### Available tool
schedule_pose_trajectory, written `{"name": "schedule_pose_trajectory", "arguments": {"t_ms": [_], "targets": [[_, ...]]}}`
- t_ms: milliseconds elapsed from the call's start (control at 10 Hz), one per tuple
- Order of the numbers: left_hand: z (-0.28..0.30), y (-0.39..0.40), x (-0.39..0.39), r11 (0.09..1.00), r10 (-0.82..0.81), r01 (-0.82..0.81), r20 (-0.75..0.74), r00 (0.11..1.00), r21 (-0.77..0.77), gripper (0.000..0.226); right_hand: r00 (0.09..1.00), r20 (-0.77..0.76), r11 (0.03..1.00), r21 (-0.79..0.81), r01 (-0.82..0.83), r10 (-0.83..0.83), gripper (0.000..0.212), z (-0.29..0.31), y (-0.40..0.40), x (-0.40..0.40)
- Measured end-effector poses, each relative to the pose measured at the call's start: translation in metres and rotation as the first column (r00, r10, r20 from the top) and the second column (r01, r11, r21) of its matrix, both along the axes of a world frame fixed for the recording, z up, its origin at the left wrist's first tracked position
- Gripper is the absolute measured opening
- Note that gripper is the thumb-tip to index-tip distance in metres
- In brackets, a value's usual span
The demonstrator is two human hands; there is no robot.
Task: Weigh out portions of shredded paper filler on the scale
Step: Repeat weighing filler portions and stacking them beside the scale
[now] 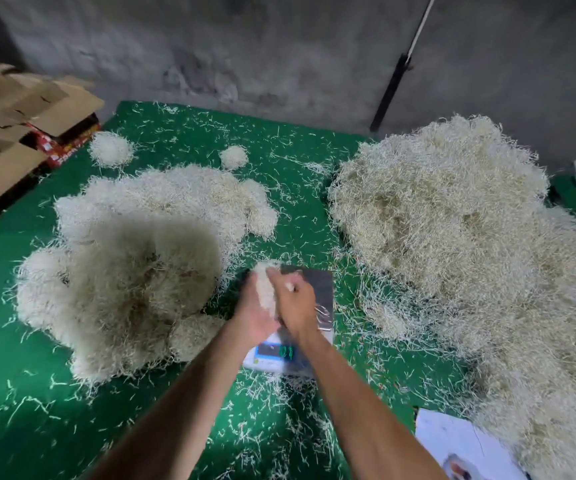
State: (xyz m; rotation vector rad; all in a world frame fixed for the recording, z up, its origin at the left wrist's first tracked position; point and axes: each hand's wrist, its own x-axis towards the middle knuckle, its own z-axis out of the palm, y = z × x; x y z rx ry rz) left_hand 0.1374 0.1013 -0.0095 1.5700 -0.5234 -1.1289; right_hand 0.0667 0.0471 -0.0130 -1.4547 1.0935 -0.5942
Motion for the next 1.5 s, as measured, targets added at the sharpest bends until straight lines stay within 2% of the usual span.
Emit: {"name": "schedule_pose_trajectory", "arguments": {"t_ms": [100,200,300,400,500,600,700,800,900,1000,1100,1200,1300,1400,1500], "targets": [[0.019,-0.013,0.005,0.988,0.132,-0.131,-0.005,0.991,-0.083,0.045,0.991,0.123,0.981,-0.178,0.073,-0.051,0.05,0.015,0.018,0.018],[0.021,-0.01,0.001,0.994,0.103,-0.106,-0.128,0.986,-0.009,0.03,0.979,0.074,0.945,-0.256,0.203,-0.19,0.042,0.036,0.002,0.024],[0.034,-0.009,0.016,0.979,0.177,-0.194,-0.213,0.961,-0.064,0.024,0.999,-0.018,0.921,-0.386,0.04,-0.05,0.043,0.047,-0.012,0.007],[0.051,-0.008,0.023,0.908,0.246,-0.36,-0.425,0.871,-0.213,0.034,0.99,0.095,0.91,-0.411,-0.06,0.109,0.044,0.055,0.008,0.002],[0.054,0.003,0.005,0.99,0.122,-0.13,-0.128,0.984,-0.057,0.026,0.972,0.084,0.793,-0.596,-0.127,0.219,0.035,0.058,0.025,0.005],[0.055,0.01,-0.004,0.961,-0.272,0.263,0.121,0.955,0.09,0.025,0.99,-0.001,0.854,-0.507,-0.119,0.138,0.045,0.075,0.007,-0.008],[0.084,0.007,0.004,0.997,-0.029,0.018,-0.146,0.989,-0.074,0.038,0.971,-0.157,0.805,-0.544,-0.235,0.178,0.057,0.078,-0.004,-0.036],[0.077,0.019,0.008,0.985,0.075,-0.088,0.089,0.993,0.147,0.034,0.948,-0.153,0.706,-0.636,-0.311,0.28,0.058,0.068,0.021,-0.035],[0.075,0.018,-0.017,0.926,-0.2,0.2,-0.033,0.979,0.321,0.043,0.982,-0.137,0.771,-0.609,-0.184,0.127,0.058,0.077,0.019,-0.024],[0.094,0.0,-0.028,0.989,-0.137,0.141,-0.713,0.687,-0.054,0.029,0.992,-0.112,0.867,-0.486,-0.112,0.065,0.046,0.08,-0.011,-0.051],[0.099,-0.021,-0.02,0.984,0.11,-0.179,-0.719,0.686,-0.02,0.044,0.999,-0.002,0.835,-0.549,-0.03,0.035,0.032,0.067,-0.004,-0.066],[0.08,-0.029,-0.025,0.982,0.143,-0.188,-0.691,0.709,0.012,0.046,0.998,0.011,0.704,-0.708,0.046,-0.054,0.015,0.057,0.013,-0.06],[0.055,-0.027,-0.052,0.989,0.043,0.071,-0.696,0.717,0.133,0.055,0.945,0.106,0.881,-0.343,0.327,-0.309,0.034,0.047,0.001,-0.074],[0.033,-0.013,-0.053,0.993,0.102,-0.022,-0.776,0.623,0.113,0.071,0.784,0.133,0.761,0.383,0.524,-0.606,0.047,0.023,-0.012,-0.102],[0.005,0.003,-0.045,0.958,0.268,-0.228,-0.831,0.488,0.175,0.075,0.795,0.139,0.653,0.661,0.369,-0.59,0.071,0.016,-0.024,-0.105]]}}
